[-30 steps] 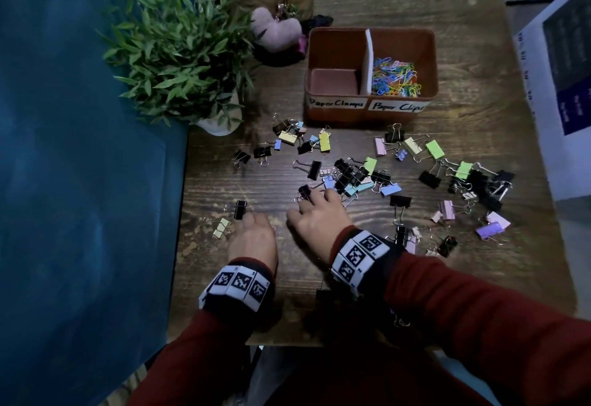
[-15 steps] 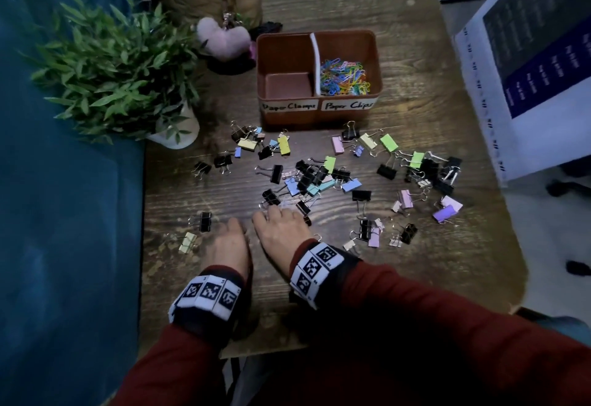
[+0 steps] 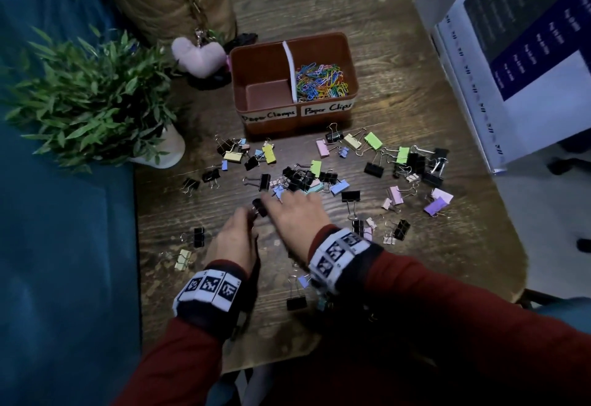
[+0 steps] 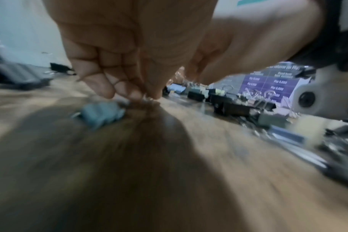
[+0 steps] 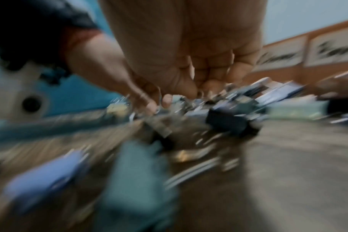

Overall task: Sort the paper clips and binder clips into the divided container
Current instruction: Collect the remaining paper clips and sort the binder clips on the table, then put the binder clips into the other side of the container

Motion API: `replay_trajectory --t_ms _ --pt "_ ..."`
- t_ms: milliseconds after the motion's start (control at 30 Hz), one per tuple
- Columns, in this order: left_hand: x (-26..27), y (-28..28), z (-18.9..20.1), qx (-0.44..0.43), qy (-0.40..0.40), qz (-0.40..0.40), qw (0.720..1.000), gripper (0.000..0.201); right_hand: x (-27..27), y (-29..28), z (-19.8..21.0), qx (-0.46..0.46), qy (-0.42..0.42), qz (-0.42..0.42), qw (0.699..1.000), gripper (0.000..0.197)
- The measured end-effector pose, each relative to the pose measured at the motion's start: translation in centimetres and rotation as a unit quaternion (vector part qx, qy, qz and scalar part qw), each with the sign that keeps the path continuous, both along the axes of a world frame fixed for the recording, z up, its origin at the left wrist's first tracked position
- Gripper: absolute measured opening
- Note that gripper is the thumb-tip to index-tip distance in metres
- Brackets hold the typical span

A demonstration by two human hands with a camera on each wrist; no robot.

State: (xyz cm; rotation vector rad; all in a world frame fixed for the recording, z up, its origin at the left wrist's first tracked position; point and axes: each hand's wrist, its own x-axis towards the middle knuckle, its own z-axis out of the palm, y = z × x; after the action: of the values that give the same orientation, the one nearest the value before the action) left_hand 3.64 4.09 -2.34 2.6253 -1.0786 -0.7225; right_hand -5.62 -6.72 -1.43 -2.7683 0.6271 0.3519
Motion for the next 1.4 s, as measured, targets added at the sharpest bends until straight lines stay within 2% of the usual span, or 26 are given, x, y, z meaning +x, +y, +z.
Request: replay_trajectory --t_ms 67,100,167,200,333,433,500,567,633,733,800,867,933,1000,1033,1133,1233,1333,1400 --pt "0.4 -1.1 0.3 -0.021 0.011 -0.008 1.000 0.064 -0.3 -2.1 -0.3 -0.013 0.031 -0.042 0.999 0.088" --pt "0.7 -1.8 0.3 -0.009 0.015 -0.020 1.000 0.078 -0.4 -3.0 -0.3 -0.024 0.053 -0.055 0.997 0.095" --pt "1.2 -3.1 0.2 0.050 0.021 -0.052 0.997 0.095 -0.6 -4.1 -0.6 -0.038 0.091 -0.061 0.993 0.096" --pt "1.5 -3.6 0.0 0.086 0.018 -0.074 0.993 0.098 -0.9 -4.4 -0.6 -0.040 0.101 -0.057 0.992 0.092" --pt "1.2 -4.1 0.2 0.141 0.019 -0.123 0.982 0.084 -2.7 -4.4 0.2 -0.009 0.120 -0.050 0.991 0.068" --pt "0.6 -4.0 1.6 0.129 0.048 -0.119 0.983 0.069 -3.7 -5.8 2.3 0.037 0.075 -0.076 0.994 0.058" --pt "1.0 -5.3 3.3 0.057 0.044 -0.091 0.993 0.052 -3.3 -8.3 3.9 0.056 -0.013 -0.135 0.989 0.056" --pt "2.0 -8.1 5.0 -0.038 0.027 -0.057 0.997 0.027 -2.0 -11.8 5.2 0.073 -0.091 -0.209 0.971 0.050" --pt "3.2 -11.6 6.7 -0.121 0.017 -0.043 0.992 0.013 -0.4 -15.3 6.0 0.070 -0.153 -0.271 0.948 0.040" --pt "4.2 -16.5 8.5 -0.187 0.025 -0.052 0.981 0.011 1.6 -18.5 7.5 0.044 -0.229 -0.309 0.922 0.034" --pt "4.3 -18.5 9.4 -0.186 0.025 -0.067 0.980 0.016 2.2 -19.5 8.0 0.046 -0.255 -0.317 0.912 0.032" --pt "4.0 -18.4 9.5 -0.143 0.027 -0.086 0.985 0.024 2.4 -20.0 8.0 0.064 -0.276 -0.326 0.902 0.033" --pt "3.3 -16.3 8.5 -0.069 0.068 -0.093 0.991 0.027 2.3 -20.4 7.7 0.071 -0.287 -0.330 0.896 0.037" --pt "1.8 -13.2 6.8 0.002 0.139 -0.075 0.988 0.019 2.6 -20.9 7.1 0.077 -0.290 -0.322 0.898 0.039" --pt "1.1 -12.0 6.0 0.010 0.157 -0.060 0.986 0.014 2.8 -21.2 6.8 0.081 -0.287 -0.311 0.902 0.039" --pt "-0.4 -11.1 4.9 -0.038 0.162 -0.029 0.986 0.012 3.3 -21.3 5.8 0.100 -0.272 -0.275 0.917 0.034" --pt "-0.5 -13.7 5.5 -0.101 0.160 -0.010 0.982 0.011 2.3 -20.3 5.2 0.116 -0.318 -0.268 0.902 0.036" --pt "0.7 -17.9 7.0 -0.207 0.079 -0.006 0.975 0.007 -0.6 -18.7 4.5 0.103 -0.382 -0.279 0.875 0.035" --pt "1.5 -20.7 8.1 -0.249 0.035 -0.007 0.968 0.004 -3.0 -17.7 4.2 0.112 -0.373 -0.303 0.870 0.034"
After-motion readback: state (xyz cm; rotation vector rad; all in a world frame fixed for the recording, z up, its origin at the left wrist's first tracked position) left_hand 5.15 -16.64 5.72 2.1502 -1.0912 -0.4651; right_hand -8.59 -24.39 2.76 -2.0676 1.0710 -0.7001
